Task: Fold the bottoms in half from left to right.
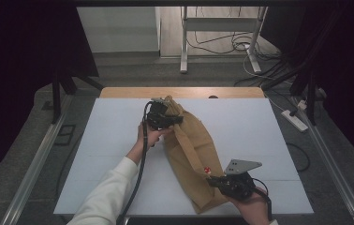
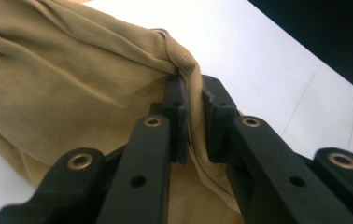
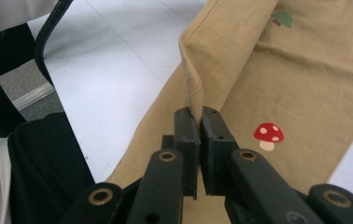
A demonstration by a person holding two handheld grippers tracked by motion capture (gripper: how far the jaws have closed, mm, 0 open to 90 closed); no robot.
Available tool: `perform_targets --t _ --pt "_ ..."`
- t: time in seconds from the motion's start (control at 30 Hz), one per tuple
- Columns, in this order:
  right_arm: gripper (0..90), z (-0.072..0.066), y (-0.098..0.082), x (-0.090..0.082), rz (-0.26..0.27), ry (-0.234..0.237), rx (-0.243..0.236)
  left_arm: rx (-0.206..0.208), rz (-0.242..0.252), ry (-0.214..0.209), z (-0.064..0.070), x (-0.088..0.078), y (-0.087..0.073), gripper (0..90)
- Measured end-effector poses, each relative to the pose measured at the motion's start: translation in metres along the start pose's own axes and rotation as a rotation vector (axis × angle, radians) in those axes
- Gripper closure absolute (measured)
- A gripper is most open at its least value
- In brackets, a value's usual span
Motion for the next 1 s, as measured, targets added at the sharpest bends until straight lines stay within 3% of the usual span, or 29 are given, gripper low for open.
perform_targets --t 0.53,1.0 --pt "86.1 0.01 -0.017 -0.01 -0.011 -0.022 0.044 -0.007 -0.05 -0.011 0.007 0.032 -0.007 80.7" --pt "86.0 0.013 -0.028 -0.011 -0.042 -0.04 0.042 -0.011 -0.078 -0.006 0.011 0.049 -0.009 79.7"
Point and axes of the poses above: each handheld gripper's, and its own axes: x roughly forward along the jaws, y roughly out of its top, z roughly to its right, the point moved 9 cm from there along x, roughly forward along the jaws, and after that the axes turned 4 degrees about y, right-handed, at the moved point
